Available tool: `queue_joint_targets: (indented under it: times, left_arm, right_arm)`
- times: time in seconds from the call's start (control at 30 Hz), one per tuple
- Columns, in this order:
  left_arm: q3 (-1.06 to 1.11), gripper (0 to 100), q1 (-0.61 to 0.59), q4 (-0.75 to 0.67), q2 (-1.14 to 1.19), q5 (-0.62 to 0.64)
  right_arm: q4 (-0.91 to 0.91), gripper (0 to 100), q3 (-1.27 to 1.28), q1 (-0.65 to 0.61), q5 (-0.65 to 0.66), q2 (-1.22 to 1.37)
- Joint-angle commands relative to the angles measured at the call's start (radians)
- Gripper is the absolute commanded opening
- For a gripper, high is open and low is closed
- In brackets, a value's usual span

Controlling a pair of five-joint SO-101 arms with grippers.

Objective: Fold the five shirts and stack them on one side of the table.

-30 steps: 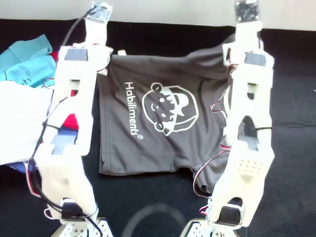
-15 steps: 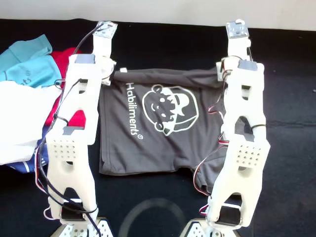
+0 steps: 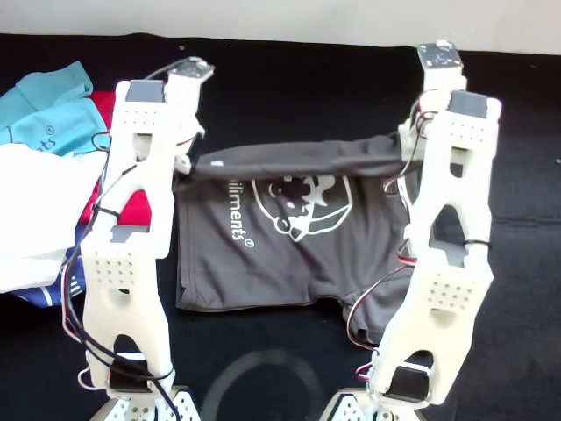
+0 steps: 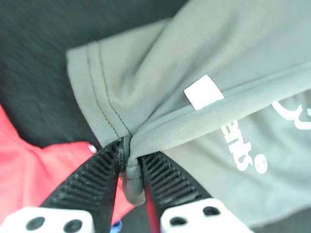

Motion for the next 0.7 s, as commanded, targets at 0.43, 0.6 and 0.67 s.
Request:
queue_joint_targets:
  times: [0.43,0.6,0.67]
  left_arm:
    - [0.173,1,0.019,0.132,-0.335,-0.006]
    - [0.467,1,0.027,0.034,-0.493,-0.006]
    - [0.598,1,0.028,-0.028,-0.564,-0.006]
  right_arm:
    - [0.300,0.5,-0.035,0.050,-0.006,-0.254]
    - [0.292,0.5,0.153,0.050,-0.005,-0.361]
    - [0.246,0.5,0.294,0.050,-0.003,-0.435]
